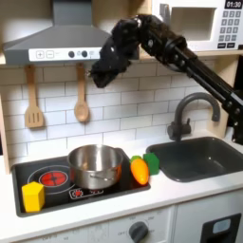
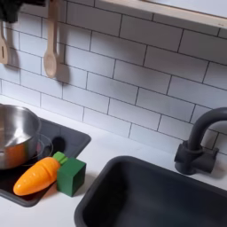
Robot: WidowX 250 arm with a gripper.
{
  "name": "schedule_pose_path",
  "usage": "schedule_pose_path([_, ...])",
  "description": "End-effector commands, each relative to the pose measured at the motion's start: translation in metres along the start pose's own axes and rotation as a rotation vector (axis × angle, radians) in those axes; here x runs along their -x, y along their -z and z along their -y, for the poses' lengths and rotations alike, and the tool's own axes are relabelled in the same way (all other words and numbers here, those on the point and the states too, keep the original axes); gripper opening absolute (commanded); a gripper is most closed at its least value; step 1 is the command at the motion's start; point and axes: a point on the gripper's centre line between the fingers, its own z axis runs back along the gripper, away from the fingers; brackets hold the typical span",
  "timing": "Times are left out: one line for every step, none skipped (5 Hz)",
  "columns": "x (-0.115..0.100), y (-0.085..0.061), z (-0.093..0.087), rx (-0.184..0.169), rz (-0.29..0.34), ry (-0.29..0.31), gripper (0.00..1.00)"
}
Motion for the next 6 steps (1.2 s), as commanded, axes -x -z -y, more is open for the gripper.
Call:
schedule_pose_path([0.028,0.017,0.005,0.012,-0.103,0.023,1.0])
schedule_pose_path([0.048,0.032,0.006,0.018,-0.163,0.04,1.0])
schedule_pose_path([0.053,0.034,0.012,0.073,-0.197,0.042,1.0])
schedule_pose_path([0.064,0.029,0.024,0.136,-0.244,0.086,1.0])
schedule_pose_path([0.077,0.03,0.04,0.185,-0.296,0.147,1.0])
schedule_pose_path([0.089,0.03,0.052,0.219,-0.344,0.208,1.0])
